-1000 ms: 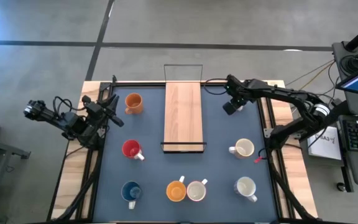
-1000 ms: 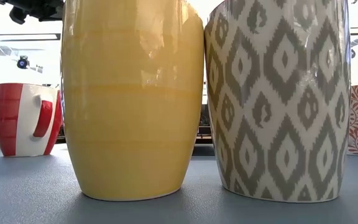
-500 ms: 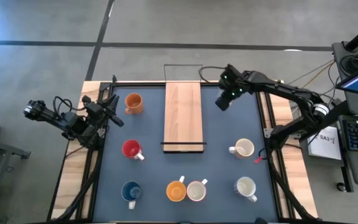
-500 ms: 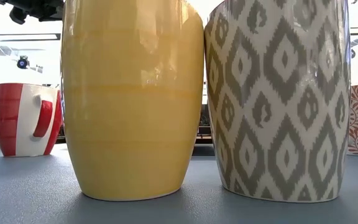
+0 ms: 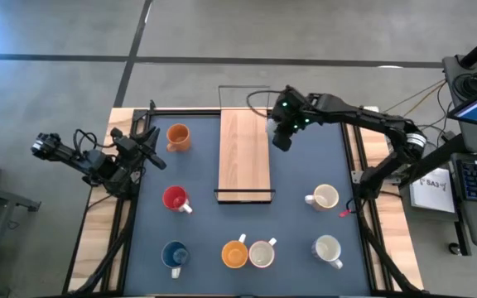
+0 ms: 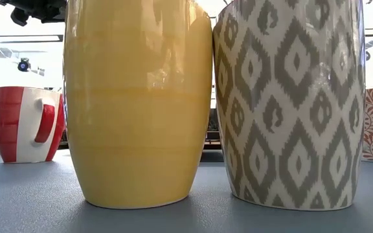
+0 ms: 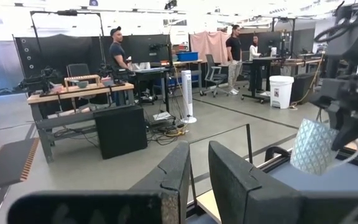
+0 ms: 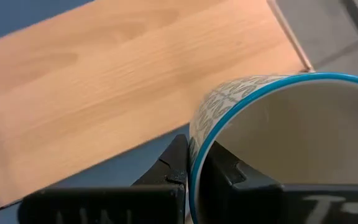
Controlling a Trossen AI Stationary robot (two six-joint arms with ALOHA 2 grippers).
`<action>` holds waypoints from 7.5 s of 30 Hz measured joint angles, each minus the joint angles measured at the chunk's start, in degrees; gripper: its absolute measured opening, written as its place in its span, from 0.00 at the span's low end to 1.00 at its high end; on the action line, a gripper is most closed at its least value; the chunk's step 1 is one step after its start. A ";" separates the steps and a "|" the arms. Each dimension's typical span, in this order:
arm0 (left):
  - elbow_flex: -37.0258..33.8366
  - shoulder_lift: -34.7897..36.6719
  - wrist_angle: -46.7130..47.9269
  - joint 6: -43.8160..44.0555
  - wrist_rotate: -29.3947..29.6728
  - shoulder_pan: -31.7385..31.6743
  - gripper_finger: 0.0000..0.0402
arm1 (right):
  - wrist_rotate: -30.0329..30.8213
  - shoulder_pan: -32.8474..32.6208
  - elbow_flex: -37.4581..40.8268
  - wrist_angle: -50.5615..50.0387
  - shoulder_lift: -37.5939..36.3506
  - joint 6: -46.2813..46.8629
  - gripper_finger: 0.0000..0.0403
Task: Place coffee mugs
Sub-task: Put the top gray patterned mug on the shelf, then put the orange mug on the shelf
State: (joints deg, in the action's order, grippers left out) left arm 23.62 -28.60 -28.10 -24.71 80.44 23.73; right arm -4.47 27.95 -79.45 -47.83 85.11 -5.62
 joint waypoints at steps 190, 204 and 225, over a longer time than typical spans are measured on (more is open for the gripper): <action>39.49 -53.90 61.18 18.03 -78.40 -51.88 0.03 | 3.02 3.44 -33.67 -16.90 18.14 -2.04 0.24; 53.18 -69.29 62.71 11.97 -78.22 -50.90 0.03 | 3.02 3.44 -33.61 -21.49 18.18 -0.94 0.24; 63.05 -76.34 68.60 10.90 -78.44 -50.93 0.19 | 3.03 3.44 -33.52 -22.12 18.18 -1.75 0.24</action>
State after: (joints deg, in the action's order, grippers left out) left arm 86.67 -104.94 40.51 -13.81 2.00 -27.20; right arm -1.44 31.40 -112.97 -69.96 103.28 -7.37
